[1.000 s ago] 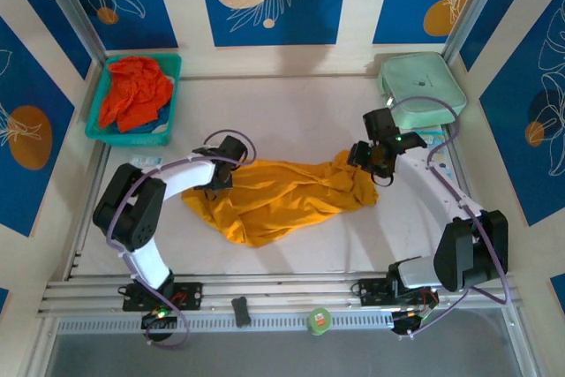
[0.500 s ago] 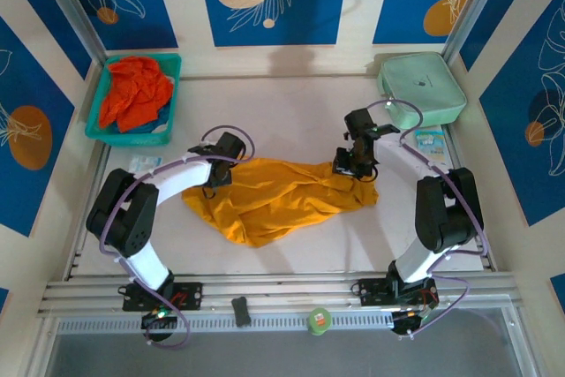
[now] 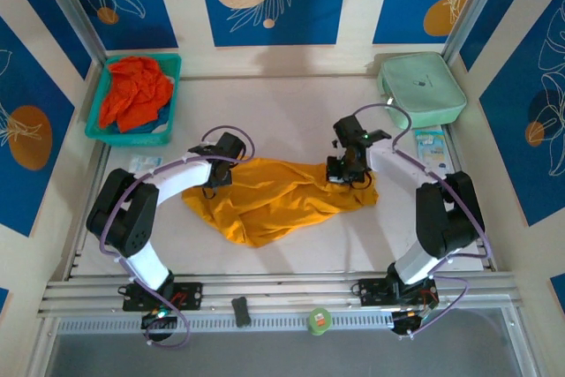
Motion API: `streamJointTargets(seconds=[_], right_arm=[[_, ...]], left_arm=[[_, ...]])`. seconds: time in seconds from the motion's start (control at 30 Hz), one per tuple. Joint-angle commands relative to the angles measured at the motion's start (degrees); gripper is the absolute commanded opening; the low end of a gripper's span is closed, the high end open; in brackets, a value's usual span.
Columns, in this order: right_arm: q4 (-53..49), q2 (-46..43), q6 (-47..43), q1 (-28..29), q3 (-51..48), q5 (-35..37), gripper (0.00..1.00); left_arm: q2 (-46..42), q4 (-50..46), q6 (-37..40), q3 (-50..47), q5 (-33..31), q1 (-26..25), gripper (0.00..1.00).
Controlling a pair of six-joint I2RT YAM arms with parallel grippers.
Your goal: Fold and stack the t-shirts
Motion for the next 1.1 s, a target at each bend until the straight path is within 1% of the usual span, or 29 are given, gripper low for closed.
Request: streamJointTargets(seconds=[0.0, 0.03, 0.1, 0.13, 0.23, 0.27, 0.33, 0.4, 0.47, 0.5, 0.57, 0.63, 0.73, 0.77, 0.8, 0.83, 1.0, 1.07], right_arm=[[-3.2, -2.8, 2.1, 4.4, -4.3, -2.8, 0.00], [-3.4, -3.3, 3.2, 5.3, -5.7, -2.8, 0.01], [-4.4, -4.5, 4.8, 6.1, -7.6, -2.2, 0.18], [-5.3, -5.4, 5.3, 6.2, -8.0, -1.2, 0.24], [-8.7, -8.8, 5.5, 5.0, -5.9, 3.2, 0.36], [-9.6, -9.9, 5.3, 4.1, -4.7, 4.2, 0.37], [-11.5, -11.8, 5.7, 1.4, -1.3, 6.5, 0.42], [-11.6, -12.6, 6.7, -2.5, 0.6, 7.2, 0.46], [-9.5, -12.4, 7.4, -6.7, 1.0, 5.3, 0.52], [-7.4, -11.8, 8.2, -9.3, 0.6, 3.2, 0.56], [-3.4, -10.1, 9.5, -12.9, -0.1, -1.1, 0.61], [0.9, -7.5, 11.8, -16.0, -0.6, -5.8, 0.64], [6.8, -4.1, 16.4, -19.0, -1.6, -12.9, 0.65], [8.3, -3.1, 17.7, -19.4, -1.8, -14.4, 0.64], [9.3, -2.2, 18.9, -19.4, -1.7, -15.1, 0.61], [9.7, -1.4, 19.3, -19.0, -1.3, -14.7, 0.59], [7.6, 2.4, 18.1, -15.2, 0.8, -10.6, 0.54], [7.1, 4.0, 17.5, -13.9, 1.2, -9.4, 0.54]], left_arm=[[-1.1, -0.8, -0.2, -0.9, 0.1, 0.4, 0.59], [-1.1, -0.8, -0.2, -0.9, 0.2, 0.4, 0.59], [-0.9, -0.6, -0.2, -1.0, 0.4, 0.4, 0.59], [-0.8, -0.5, -0.3, -1.0, 0.7, 0.4, 0.59], [-0.6, -0.2, -0.3, -0.9, 1.0, 0.4, 0.59], [-0.5, -0.1, -0.3, -0.9, 1.1, 0.4, 0.59], [-0.6, -0.1, -0.3, -0.8, 1.4, 0.4, 0.60], [-1.0, -0.1, -0.5, -1.1, 1.6, 0.4, 0.60], [-1.7, 0.3, -0.8, -1.7, 1.8, 0.4, 0.61], [-2.0, 0.5, -0.8, -2.1, 1.8, 0.4, 0.61], [-2.2, 0.3, -0.8, -2.5, 1.7, 0.4, 0.61], [-2.1, 0.0, -0.5, -2.5, 1.4, 0.4, 0.61], [-2.3, -0.2, -0.4, -2.7, 1.3, 0.4, 0.61], [-2.4, -0.1, -0.4, -2.9, 1.2, 0.4, 0.61], [-2.5, -0.1, -0.4, -2.9, 1.1, 0.4, 0.61], [-2.7, -0.1, -0.4, -3.1, 1.2, 0.3, 0.61], [-3.1, 0.1, -0.3, -3.6, 1.1, 0.4, 0.62], [-2.9, 0.2, -0.2, -3.7, 1.2, 0.4, 0.61]])
